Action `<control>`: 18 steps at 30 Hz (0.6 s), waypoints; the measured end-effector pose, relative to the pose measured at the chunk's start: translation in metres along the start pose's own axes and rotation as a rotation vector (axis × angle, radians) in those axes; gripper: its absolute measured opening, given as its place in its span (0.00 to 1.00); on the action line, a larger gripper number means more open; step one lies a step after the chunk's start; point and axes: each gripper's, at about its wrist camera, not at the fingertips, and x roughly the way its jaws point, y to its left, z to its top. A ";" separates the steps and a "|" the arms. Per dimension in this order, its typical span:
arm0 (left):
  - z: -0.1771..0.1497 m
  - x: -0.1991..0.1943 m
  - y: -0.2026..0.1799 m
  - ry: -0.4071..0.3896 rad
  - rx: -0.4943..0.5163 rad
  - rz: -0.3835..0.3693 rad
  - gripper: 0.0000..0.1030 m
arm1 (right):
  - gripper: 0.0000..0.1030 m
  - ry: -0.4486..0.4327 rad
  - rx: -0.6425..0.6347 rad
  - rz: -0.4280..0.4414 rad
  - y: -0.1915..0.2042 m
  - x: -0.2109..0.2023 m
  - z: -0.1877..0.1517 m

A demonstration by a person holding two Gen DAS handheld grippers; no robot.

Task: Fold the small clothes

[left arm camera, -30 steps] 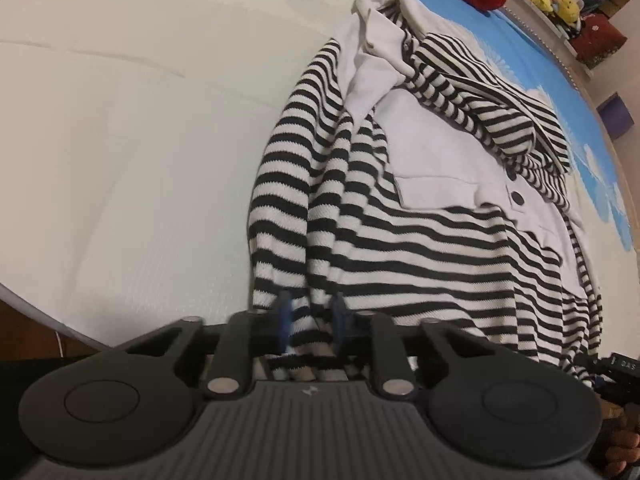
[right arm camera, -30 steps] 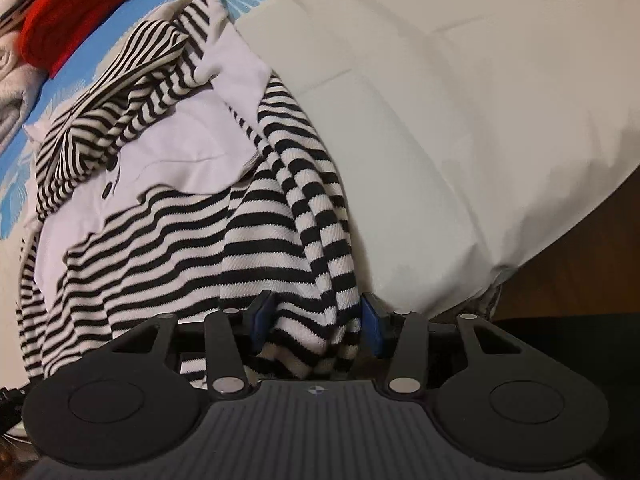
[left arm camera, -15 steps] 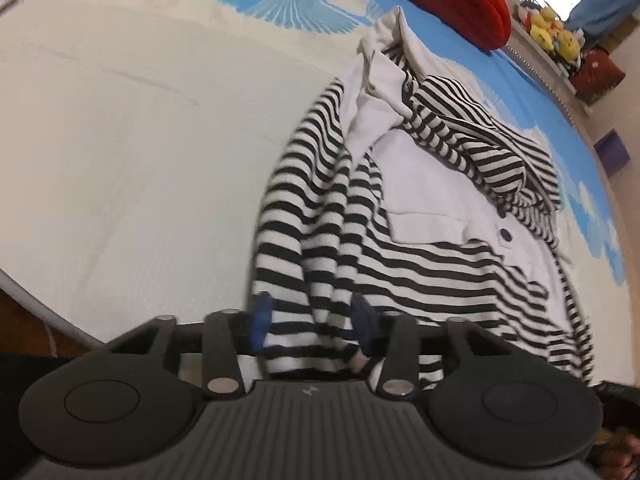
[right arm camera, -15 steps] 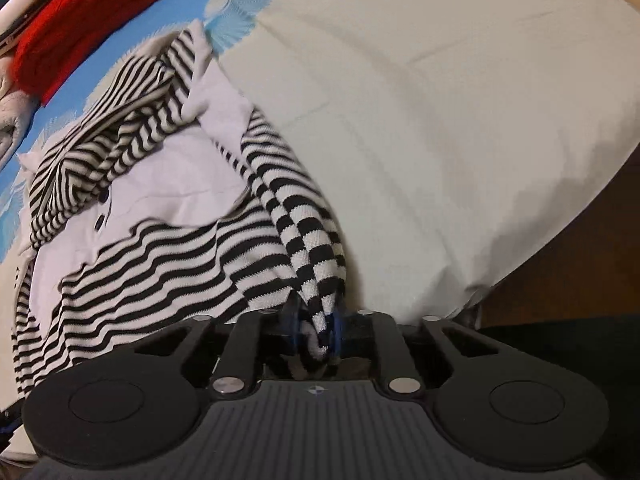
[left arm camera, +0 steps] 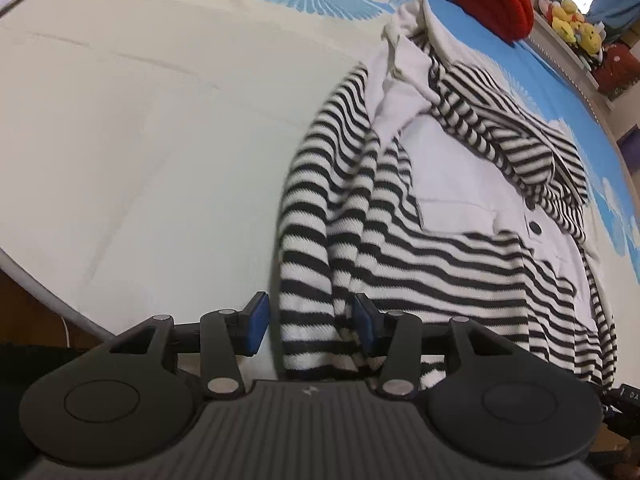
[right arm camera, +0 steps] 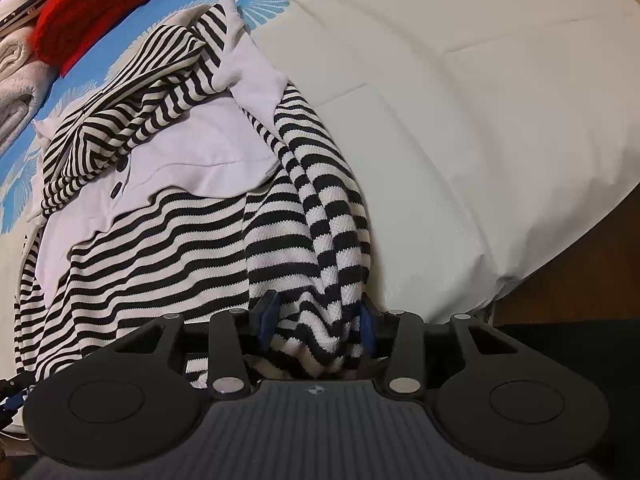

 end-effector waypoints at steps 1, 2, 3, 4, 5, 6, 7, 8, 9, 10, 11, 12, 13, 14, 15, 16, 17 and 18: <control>-0.001 0.002 -0.001 0.009 0.005 -0.009 0.51 | 0.42 0.003 -0.002 0.000 0.000 0.000 0.000; -0.002 0.001 -0.003 0.008 0.014 -0.010 0.51 | 0.42 0.005 -0.008 0.000 0.001 0.001 -0.001; -0.003 0.001 -0.006 0.005 0.030 -0.006 0.50 | 0.42 0.009 -0.015 0.000 0.002 0.001 -0.001; -0.004 0.002 -0.009 0.006 0.048 -0.003 0.47 | 0.43 0.011 -0.021 0.000 0.002 0.002 -0.001; -0.005 0.001 -0.010 0.005 0.060 0.002 0.41 | 0.43 0.012 -0.029 -0.001 0.003 0.002 -0.001; -0.005 0.001 -0.011 0.004 0.069 0.005 0.24 | 0.43 0.011 -0.034 -0.002 0.004 0.002 -0.001; -0.006 0.000 -0.011 0.003 0.075 -0.004 0.15 | 0.43 0.011 -0.036 -0.002 0.004 0.002 -0.001; -0.006 -0.003 -0.011 -0.005 0.073 -0.012 0.13 | 0.43 0.010 -0.034 -0.001 0.004 0.002 -0.001; -0.006 -0.007 -0.012 -0.018 0.074 -0.014 0.11 | 0.34 0.007 -0.031 0.000 0.003 0.002 -0.001; -0.007 -0.012 -0.012 -0.031 0.078 -0.015 0.10 | 0.14 -0.002 -0.027 0.003 0.002 0.000 0.000; -0.008 -0.016 -0.013 -0.042 0.078 -0.015 0.10 | 0.13 -0.008 -0.022 0.010 0.001 -0.001 0.001; -0.009 -0.019 -0.012 -0.049 0.070 -0.018 0.10 | 0.13 -0.021 -0.014 0.017 0.000 -0.003 0.001; -0.010 -0.021 -0.012 -0.048 0.062 -0.019 0.10 | 0.12 -0.035 -0.004 0.013 -0.002 -0.006 0.001; -0.010 -0.021 -0.011 -0.043 0.054 -0.020 0.10 | 0.12 -0.043 0.001 0.004 -0.004 -0.008 0.002; -0.011 -0.020 -0.010 -0.034 0.048 -0.021 0.11 | 0.12 -0.045 0.008 -0.008 -0.006 -0.008 0.002; -0.011 -0.018 -0.009 -0.022 0.042 -0.020 0.12 | 0.12 -0.041 0.016 -0.013 -0.008 -0.008 0.002; -0.010 -0.015 -0.008 -0.011 0.036 -0.022 0.13 | 0.12 -0.034 0.025 -0.014 -0.010 -0.007 0.002; -0.010 -0.012 -0.006 0.003 0.024 -0.029 0.16 | 0.13 -0.026 0.032 -0.014 -0.011 -0.005 0.002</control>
